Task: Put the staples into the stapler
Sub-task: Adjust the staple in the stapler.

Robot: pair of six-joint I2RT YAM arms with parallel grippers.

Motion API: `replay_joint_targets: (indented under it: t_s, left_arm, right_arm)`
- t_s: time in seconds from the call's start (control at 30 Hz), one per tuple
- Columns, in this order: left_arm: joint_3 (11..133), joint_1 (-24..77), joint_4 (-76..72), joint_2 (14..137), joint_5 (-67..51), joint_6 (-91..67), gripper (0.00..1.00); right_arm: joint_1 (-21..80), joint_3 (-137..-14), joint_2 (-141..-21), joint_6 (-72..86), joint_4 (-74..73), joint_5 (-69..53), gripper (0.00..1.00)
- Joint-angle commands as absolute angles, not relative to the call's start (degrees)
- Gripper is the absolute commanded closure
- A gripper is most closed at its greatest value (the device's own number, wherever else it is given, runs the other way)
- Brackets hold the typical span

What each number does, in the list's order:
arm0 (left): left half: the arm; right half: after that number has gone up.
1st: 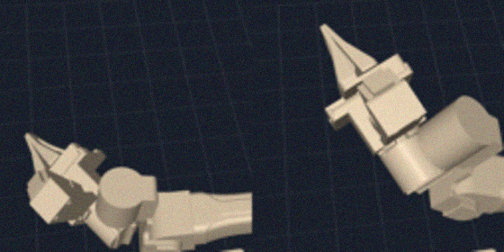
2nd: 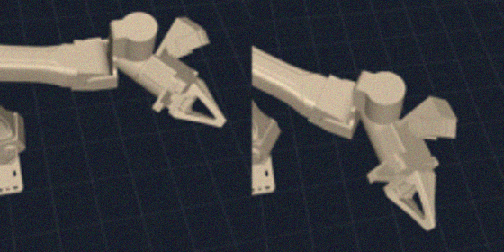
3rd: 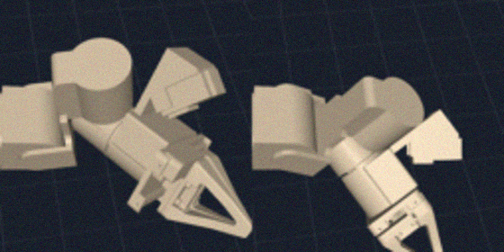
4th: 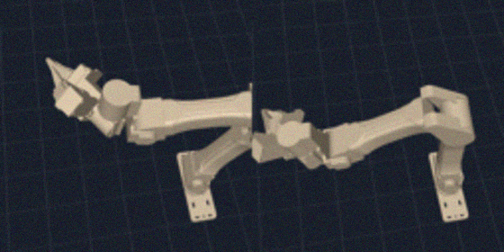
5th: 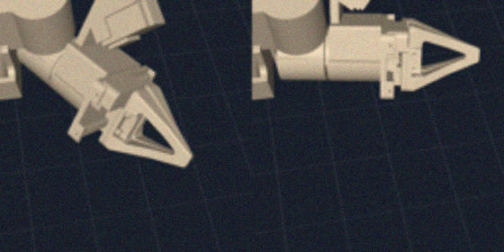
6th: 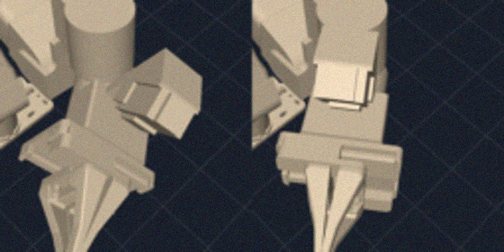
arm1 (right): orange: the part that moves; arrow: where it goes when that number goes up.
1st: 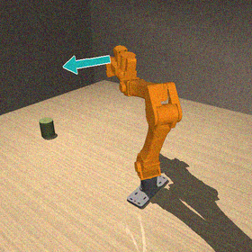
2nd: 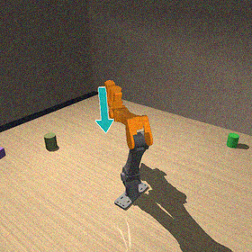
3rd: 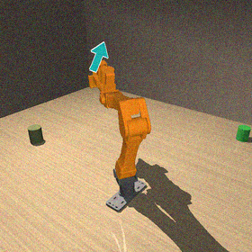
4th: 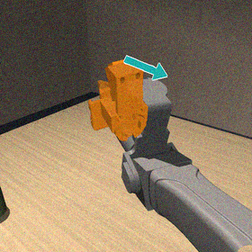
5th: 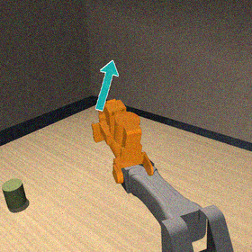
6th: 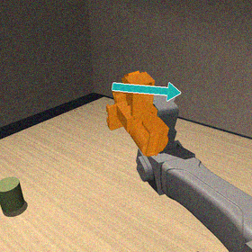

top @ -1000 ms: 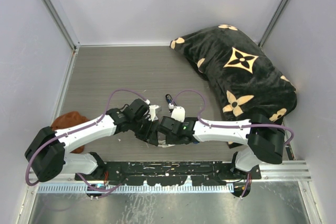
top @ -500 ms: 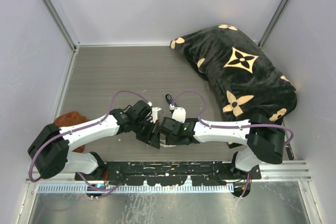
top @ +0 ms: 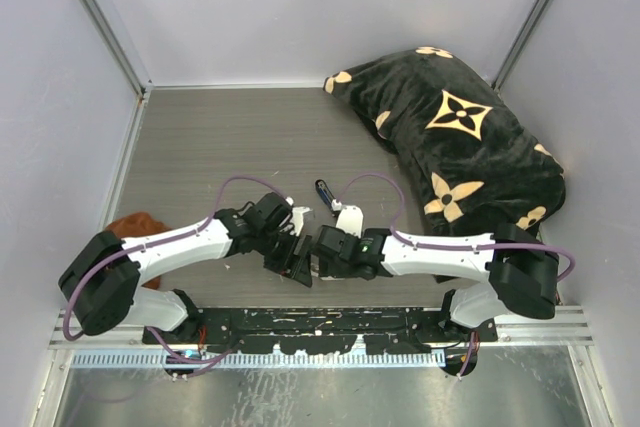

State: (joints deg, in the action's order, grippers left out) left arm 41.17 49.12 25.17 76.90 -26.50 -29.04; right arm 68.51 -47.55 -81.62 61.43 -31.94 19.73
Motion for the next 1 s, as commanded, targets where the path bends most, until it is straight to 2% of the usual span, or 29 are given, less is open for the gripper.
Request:
replay_joint_targets:
  t_s: [0.0, 0.23, 0.7, 0.97]
  left_arm:
    - [43.5, 49.3, 21.8, 77.5, -29.3, -29.5, 0.33]
    - [42.7, 49.3, 17.4, 79.1, -29.9, -32.9, 0.35]
    - [43.5, 47.6, 12.5, 83.2, -29.4, -37.9, 0.42]
    - [43.6, 47.5, 11.6, 84.1, -30.1, -38.0, 0.62]
  right_arm:
    - [68.7, -46.2, -79.5, 62.4, -31.1, 21.8, 0.40]
    - [68.6, -43.6, -79.6, 63.3, -28.8, 21.0, 0.44]
    - [68.7, -41.0, -78.1, 63.4, -26.2, 20.1, 0.45]
    - [68.6, -40.5, -76.1, 63.4, -26.9, 21.1, 0.45]
